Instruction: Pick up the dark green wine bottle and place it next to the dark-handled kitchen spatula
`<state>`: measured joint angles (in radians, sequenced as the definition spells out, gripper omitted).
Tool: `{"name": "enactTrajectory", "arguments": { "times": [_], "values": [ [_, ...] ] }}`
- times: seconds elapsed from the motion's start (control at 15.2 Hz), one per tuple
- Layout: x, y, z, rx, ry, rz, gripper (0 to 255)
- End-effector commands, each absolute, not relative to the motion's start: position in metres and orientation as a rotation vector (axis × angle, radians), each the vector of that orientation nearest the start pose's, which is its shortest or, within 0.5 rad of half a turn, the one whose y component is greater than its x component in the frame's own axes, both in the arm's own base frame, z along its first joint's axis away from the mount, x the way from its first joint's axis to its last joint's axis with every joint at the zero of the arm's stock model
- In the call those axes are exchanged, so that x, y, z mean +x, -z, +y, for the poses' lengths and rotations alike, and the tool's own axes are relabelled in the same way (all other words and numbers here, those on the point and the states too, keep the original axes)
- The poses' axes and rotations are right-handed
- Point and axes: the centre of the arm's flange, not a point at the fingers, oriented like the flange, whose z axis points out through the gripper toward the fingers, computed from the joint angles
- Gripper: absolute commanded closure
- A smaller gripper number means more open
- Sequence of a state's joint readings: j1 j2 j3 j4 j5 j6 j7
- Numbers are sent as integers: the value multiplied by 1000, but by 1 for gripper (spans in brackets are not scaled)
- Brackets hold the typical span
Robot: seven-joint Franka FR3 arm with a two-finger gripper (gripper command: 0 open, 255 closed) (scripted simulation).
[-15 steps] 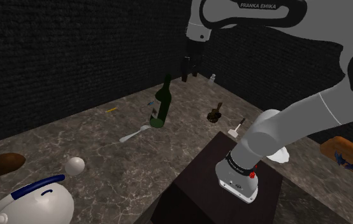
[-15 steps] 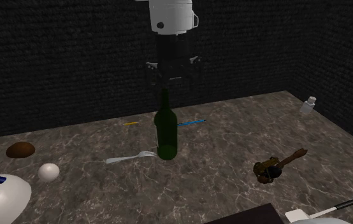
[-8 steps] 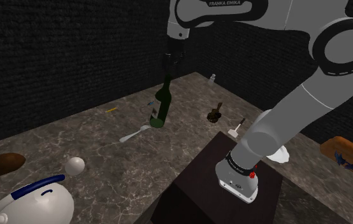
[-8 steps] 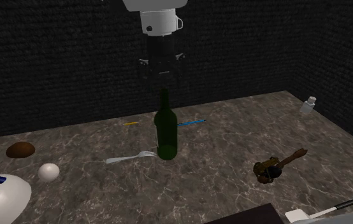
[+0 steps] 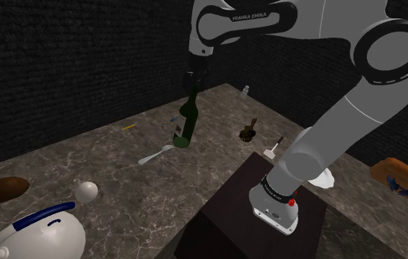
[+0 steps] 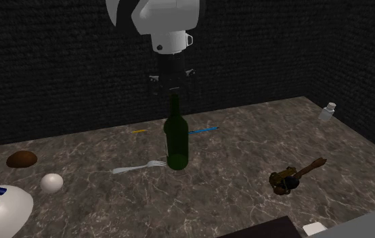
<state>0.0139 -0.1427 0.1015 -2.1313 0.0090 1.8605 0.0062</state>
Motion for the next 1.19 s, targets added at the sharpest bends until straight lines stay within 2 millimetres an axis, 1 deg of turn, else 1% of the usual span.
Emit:
{"name": "enactTrajectory", "arguments": {
  "times": [0.0, 0.46, 0.53, 1.12],
  "values": [
    [491, -455, 59, -3145, -201, -164, 0],
    [491, -455, 59, -3145, -201, -164, 0],
    [491, -455, 59, -3145, -201, -164, 255],
    [491, -455, 59, -3145, -201, -164, 255]
  ]
}}
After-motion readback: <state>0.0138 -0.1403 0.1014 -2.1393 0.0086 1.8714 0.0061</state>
